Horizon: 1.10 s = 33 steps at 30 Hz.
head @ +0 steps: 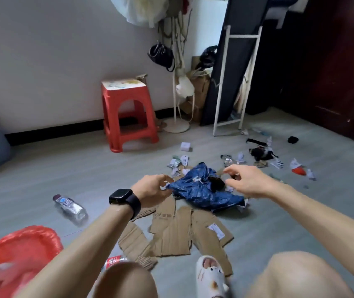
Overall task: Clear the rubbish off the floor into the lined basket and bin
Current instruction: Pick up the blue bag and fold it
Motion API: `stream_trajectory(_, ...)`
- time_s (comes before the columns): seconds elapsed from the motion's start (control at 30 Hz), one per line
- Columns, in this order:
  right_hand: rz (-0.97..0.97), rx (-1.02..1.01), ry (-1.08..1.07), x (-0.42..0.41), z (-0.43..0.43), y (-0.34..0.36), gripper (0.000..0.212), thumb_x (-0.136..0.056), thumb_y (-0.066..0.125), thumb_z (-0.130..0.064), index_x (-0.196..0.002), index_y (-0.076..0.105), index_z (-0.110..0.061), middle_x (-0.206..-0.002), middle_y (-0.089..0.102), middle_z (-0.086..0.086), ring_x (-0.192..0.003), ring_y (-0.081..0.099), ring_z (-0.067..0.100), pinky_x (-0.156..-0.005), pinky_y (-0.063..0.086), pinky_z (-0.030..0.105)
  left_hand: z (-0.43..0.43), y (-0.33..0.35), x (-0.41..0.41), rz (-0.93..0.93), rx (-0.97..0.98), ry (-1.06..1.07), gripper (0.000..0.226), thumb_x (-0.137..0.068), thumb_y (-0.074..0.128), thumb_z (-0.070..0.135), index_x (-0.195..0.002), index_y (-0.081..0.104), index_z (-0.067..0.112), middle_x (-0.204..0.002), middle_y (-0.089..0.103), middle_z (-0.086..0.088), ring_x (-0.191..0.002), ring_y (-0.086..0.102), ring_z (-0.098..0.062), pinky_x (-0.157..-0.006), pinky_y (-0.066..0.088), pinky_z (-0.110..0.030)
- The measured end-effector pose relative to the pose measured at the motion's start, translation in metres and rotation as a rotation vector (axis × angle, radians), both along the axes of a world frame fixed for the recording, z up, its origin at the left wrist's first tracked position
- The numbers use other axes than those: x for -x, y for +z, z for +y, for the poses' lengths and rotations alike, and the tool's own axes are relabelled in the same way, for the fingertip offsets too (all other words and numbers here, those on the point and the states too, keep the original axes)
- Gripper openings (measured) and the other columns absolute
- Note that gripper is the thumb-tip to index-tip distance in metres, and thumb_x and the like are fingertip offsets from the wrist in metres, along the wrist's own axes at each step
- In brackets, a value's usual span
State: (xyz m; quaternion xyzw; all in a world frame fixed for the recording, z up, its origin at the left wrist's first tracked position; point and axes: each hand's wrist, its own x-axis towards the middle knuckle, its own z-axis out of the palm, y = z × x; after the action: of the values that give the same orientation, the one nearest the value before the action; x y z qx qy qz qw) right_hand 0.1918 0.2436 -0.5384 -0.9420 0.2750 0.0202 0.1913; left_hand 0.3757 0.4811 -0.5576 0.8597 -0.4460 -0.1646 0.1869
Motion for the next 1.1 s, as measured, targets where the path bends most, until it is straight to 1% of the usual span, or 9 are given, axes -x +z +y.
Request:
stream_trajectory(0.13,-0.008,-0.036,-0.103,0.026,-0.035,-0.024,0.044,-0.093,0.056,-0.034,-0.137,0.054,-0.025,-0.139,0.058,-0.002,-0.126,0.054,0.016,-0.105,0.043,0.032,-0.049,-0.01,0.002,-0.004,-0.056,-0.08,0.037,-0.097,0.053,0.034,-0.133,0.055,0.027,-0.13,0.062,-0.002,-0.114,0.06,-0.02,-0.097,0.048,-0.031)
stream_trajectory(0.3,-0.017,-0.104,-0.242,0.039,-0.084,-0.086,0.042,-0.092,0.059,-0.03,-0.133,0.057,-0.024,-0.13,0.063,0.001,-0.116,0.059,0.018,-0.096,0.045,0.03,-0.12,-0.046,-0.014,-0.077,-0.206,-0.154,0.041,-0.095,0.052,0.036,-0.135,0.053,0.028,-0.131,0.061,-0.004,-0.117,0.058,-0.023,-0.096,0.049,-0.035)
stream_trajectory(0.5,0.046,-0.256,-0.337,0.045,-0.126,-0.18,0.045,-0.091,0.061,-0.03,-0.135,0.054,-0.022,-0.132,0.062,0.001,-0.116,0.058,0.018,-0.096,0.041,0.024,-0.182,-0.119,-0.029,-0.081,-0.362,-0.181,0.042,-0.094,0.052,0.034,-0.135,0.051,0.028,-0.132,0.056,-0.003,-0.12,0.053,-0.023,-0.097,0.047,-0.035)
stream_trajectory(0.63,0.128,-0.326,-0.396,0.043,-0.165,-0.254,0.051,-0.092,0.059,-0.029,-0.141,0.048,-0.019,-0.135,0.058,0.005,-0.119,0.056,0.021,-0.095,0.038,0.023,-0.228,-0.185,-0.035,-0.087,-0.468,-0.212,0.046,-0.092,0.05,0.044,-0.137,0.047,0.034,-0.134,0.05,0.0,-0.123,0.048,-0.022,-0.095,0.044,-0.035)
stream_trajectory(0.7,0.165,-0.34,-0.436,0.038,-0.187,-0.286,0.054,-0.093,0.058,-0.029,-0.143,0.044,-0.016,-0.139,0.055,0.009,-0.127,0.051,0.025,-0.1,0.036,0.026,-0.251,-0.215,-0.035,-0.092,-0.496,-0.23,0.053,-0.091,0.052,0.046,-0.142,0.041,0.034,-0.141,0.044,0.0,-0.128,0.042,-0.023,-0.101,0.042,-0.038)
stream_trajectory(0.87,0.278,-0.309,-0.547,0.016,-0.248,-0.349,0.073,-0.09,0.062,-0.04,-0.15,0.027,-0.018,-0.157,0.021,0.014,-0.138,0.036,0.036,-0.11,0.034,0.037,-0.319,-0.275,-0.031,-0.177,-0.454,-0.292,0.076,-0.09,0.056,0.051,-0.152,0.016,0.037,-0.162,0.008,-0.006,-0.147,0.014,-0.03,-0.118,0.019,-0.05)
stream_trajectory(0.97,0.344,-0.187,-0.517,-0.009,-0.288,-0.373,0.109,-0.074,0.075,-0.054,-0.154,0.006,-0.03,-0.161,-0.016,0.01,-0.145,0.012,0.041,-0.115,0.026,0.046,-0.356,-0.309,-0.027,-0.255,-0.448,-0.336,0.094,-0.086,0.057,0.062,-0.151,-0.008,0.044,-0.163,-0.012,-0.006,-0.149,-0.004,-0.038,-0.117,0.01,-0.061)
stream_trajectory(1.03,0.402,-0.152,-0.449,-0.028,-0.315,-0.391,0.129,-0.061,0.083,-0.058,-0.153,-0.006,-0.04,-0.154,-0.035,0.007,-0.147,-0.007,0.042,-0.118,0.016,0.053,-0.372,-0.337,-0.027,-0.247,-0.527,-0.333,0.095,-0.084,0.055,0.068,-0.147,-0.014,0.053,-0.162,-0.011,-0.004,-0.146,-0.005,-0.047,-0.107,0.011,-0.072)
stream_trajectory(1.1,0.437,-0.136,-0.388,-0.042,-0.335,-0.401,0.135,-0.053,0.086,-0.061,-0.15,-0.007,-0.05,-0.153,-0.04,0.008,-0.146,-0.022,0.042,-0.117,0.004,0.06,-0.373,-0.356,-0.032,-0.225,-0.6,-0.282,0.076,-0.089,0.051,0.062,-0.146,0.001,0.056,-0.158,0.013,-0.006,-0.141,0.011,-0.05,-0.101,0.021,-0.075)
